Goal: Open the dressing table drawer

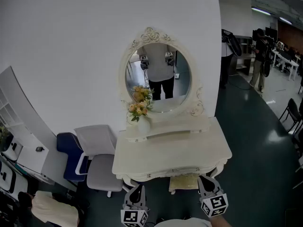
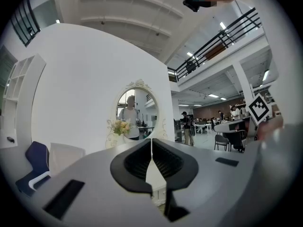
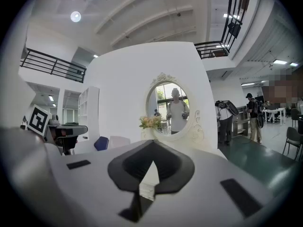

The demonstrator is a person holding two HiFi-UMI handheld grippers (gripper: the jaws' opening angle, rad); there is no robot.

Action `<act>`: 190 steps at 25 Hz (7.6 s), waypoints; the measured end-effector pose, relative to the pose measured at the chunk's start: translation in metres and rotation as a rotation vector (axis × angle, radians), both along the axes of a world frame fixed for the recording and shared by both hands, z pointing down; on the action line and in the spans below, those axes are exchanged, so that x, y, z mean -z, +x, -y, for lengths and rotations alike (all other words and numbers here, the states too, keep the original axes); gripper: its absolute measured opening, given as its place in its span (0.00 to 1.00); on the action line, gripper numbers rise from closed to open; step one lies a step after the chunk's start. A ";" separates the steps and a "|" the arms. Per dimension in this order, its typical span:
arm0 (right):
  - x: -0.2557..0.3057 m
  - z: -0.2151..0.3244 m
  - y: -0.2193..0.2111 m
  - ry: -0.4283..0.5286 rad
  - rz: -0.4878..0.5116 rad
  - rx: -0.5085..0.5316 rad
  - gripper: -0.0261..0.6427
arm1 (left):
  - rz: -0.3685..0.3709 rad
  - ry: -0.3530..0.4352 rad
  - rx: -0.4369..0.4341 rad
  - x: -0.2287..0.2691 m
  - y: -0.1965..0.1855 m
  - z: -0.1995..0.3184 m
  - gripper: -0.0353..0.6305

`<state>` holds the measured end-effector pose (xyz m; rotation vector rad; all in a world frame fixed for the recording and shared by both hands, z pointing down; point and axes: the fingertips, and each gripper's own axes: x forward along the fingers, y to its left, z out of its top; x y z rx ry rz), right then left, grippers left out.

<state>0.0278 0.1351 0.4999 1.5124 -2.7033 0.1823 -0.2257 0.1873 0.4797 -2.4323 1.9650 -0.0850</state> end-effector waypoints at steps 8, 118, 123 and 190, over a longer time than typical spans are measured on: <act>-0.004 0.005 0.000 -0.004 0.001 0.000 0.05 | -0.002 -0.003 0.004 -0.005 0.000 0.005 0.09; -0.033 0.244 -0.019 -0.084 -0.041 -0.310 0.41 | -0.039 -0.096 -0.249 -0.042 -0.030 0.279 0.09; -0.041 0.256 -0.015 -0.104 -0.044 -0.317 0.40 | -0.037 -0.111 -0.251 -0.047 -0.031 0.292 0.09; -0.239 0.419 0.062 -0.499 -0.235 -0.156 0.36 | -0.070 -0.192 0.030 -0.061 0.022 0.306 0.09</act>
